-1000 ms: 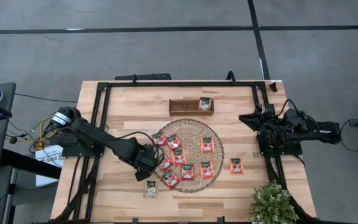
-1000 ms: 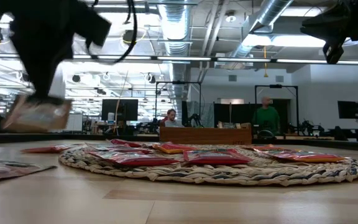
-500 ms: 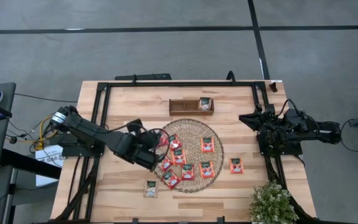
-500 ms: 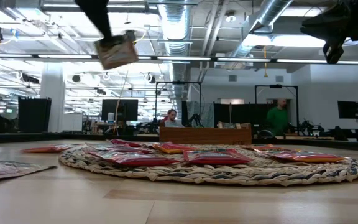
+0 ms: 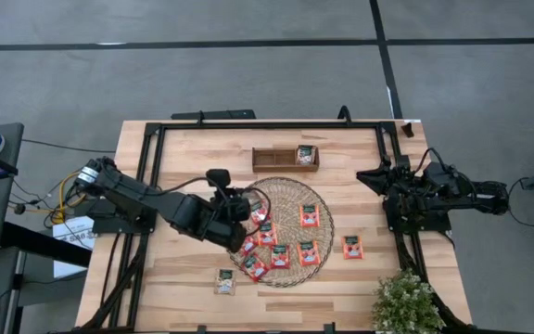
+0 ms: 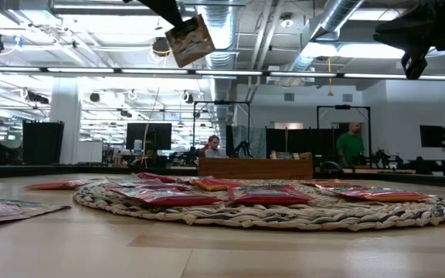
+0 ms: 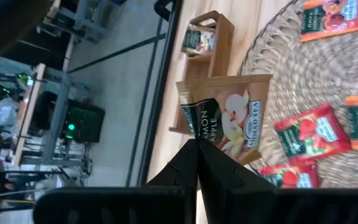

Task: Pick & Place Tea
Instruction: Put the top brown tea bag into the right slot of the wooden organizer

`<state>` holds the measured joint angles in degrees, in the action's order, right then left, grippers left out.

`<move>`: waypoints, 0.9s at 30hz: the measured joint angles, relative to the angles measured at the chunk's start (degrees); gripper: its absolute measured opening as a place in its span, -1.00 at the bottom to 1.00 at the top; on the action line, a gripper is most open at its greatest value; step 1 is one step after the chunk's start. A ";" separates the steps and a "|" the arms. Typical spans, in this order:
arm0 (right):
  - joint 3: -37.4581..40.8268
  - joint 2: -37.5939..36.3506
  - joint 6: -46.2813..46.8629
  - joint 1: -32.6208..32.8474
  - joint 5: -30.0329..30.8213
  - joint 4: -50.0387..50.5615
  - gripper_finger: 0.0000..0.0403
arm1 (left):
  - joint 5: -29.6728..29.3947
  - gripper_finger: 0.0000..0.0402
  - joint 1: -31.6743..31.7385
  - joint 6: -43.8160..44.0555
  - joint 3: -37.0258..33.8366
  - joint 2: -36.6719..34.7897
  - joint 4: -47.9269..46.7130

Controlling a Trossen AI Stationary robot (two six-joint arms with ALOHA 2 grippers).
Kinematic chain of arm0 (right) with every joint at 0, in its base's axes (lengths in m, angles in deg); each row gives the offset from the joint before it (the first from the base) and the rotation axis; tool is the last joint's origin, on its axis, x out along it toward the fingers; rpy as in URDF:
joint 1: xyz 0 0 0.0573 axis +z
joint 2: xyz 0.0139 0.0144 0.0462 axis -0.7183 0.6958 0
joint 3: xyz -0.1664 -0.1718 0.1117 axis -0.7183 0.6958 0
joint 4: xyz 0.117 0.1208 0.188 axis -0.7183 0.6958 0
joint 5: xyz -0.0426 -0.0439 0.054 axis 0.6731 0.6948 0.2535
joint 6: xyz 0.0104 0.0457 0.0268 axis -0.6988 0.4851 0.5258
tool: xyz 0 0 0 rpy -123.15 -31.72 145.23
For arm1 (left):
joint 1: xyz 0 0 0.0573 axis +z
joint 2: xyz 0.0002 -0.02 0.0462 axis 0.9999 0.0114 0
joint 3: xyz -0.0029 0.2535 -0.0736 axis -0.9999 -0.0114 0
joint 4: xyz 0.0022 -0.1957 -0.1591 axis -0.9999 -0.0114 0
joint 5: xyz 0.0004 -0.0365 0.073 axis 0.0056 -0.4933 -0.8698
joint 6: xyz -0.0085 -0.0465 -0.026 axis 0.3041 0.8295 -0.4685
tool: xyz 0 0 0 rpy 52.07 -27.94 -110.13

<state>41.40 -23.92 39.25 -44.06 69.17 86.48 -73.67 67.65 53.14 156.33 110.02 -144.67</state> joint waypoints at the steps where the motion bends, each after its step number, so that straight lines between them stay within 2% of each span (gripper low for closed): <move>1: 0.00 0.02 0.02 0.02 0.00 0.02 -0.74 | 0.00 -1.00 0.28 -0.92 0.00 0.00 0.65; 9: 0.00 0.00 0.02 0.02 -0.02 0.02 -0.74 | 0.07 -1.00 2.33 -7.42 0.00 0.00 4.78; 13: 0.00 0.00 0.02 0.02 -0.07 0.01 -0.74 | 0.57 -1.00 5.49 -13.73 0.00 0.00 11.43; 23: 0.00 0.02 0.09 0.02 -0.07 0.00 -0.74 | 5.55 -1.00 18.96 -40.91 0.07 2.38 34.59; 27: -0.04 0.02 0.09 -0.09 0.00 0.39 -0.74 | 8.17 -1.00 22.88 -47.87 0.07 5.37 40.78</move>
<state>41.36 -23.90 39.34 -44.15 69.17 86.87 -65.49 90.53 5.28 156.40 115.39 -103.90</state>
